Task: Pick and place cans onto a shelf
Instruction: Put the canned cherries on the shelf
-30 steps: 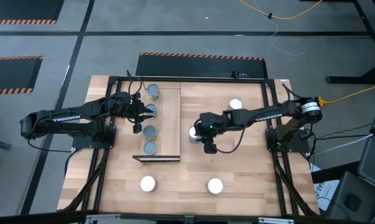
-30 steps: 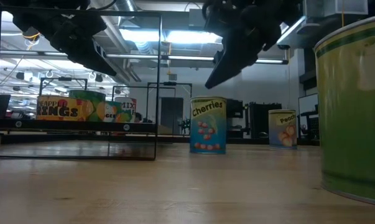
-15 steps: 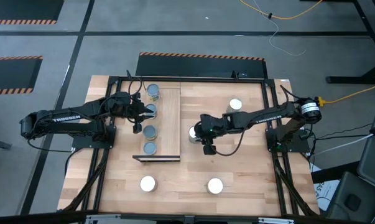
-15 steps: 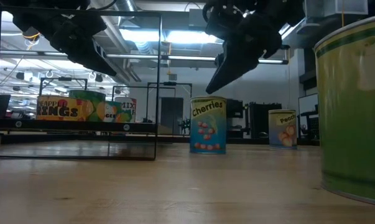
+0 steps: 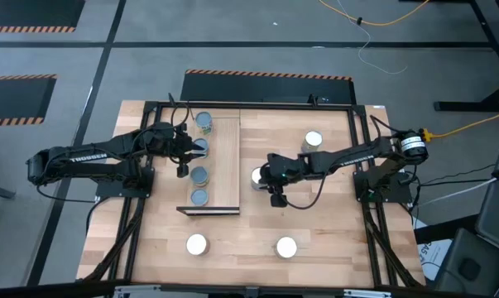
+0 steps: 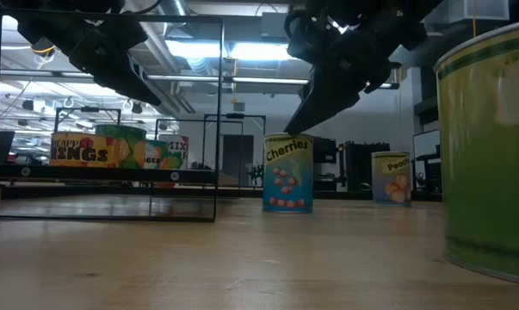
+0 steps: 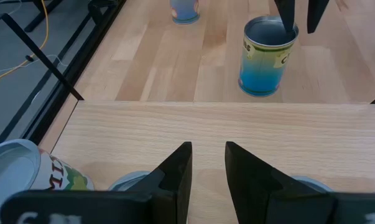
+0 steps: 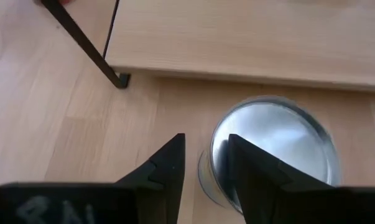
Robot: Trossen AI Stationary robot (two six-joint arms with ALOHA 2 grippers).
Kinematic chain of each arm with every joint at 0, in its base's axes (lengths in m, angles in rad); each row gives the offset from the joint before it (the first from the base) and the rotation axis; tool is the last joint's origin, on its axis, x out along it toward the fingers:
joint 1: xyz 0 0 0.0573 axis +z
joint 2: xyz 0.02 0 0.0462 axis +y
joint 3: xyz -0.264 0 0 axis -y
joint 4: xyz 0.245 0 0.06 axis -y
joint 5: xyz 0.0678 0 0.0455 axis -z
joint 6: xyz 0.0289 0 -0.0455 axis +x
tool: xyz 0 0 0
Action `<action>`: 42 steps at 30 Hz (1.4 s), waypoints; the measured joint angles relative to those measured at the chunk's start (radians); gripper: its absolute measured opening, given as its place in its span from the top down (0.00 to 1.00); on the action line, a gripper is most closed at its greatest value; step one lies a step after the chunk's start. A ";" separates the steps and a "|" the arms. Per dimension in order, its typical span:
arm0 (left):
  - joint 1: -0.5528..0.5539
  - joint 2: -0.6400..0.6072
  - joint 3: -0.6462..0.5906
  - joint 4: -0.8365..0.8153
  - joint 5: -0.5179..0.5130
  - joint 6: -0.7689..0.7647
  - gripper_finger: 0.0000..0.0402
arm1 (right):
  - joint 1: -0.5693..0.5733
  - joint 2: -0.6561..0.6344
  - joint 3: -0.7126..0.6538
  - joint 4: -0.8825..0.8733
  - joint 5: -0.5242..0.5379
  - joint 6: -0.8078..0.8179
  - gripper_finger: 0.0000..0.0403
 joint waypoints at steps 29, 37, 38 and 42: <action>0.000 0.000 0.000 0.000 0.000 0.000 0.78 | -0.002 -0.004 -0.045 0.053 -0.005 -0.004 0.98; 0.000 0.000 0.000 0.007 0.000 0.002 0.78 | -0.002 -0.008 -0.045 0.049 -0.005 -0.073 0.99; 0.000 0.000 0.000 0.009 0.000 0.002 0.78 | -0.002 -0.009 -0.042 0.043 -0.005 -0.081 0.99; 0.000 -0.001 0.000 0.009 0.000 0.002 0.78 | -0.014 -0.005 0.005 -0.027 -0.026 -0.117 0.99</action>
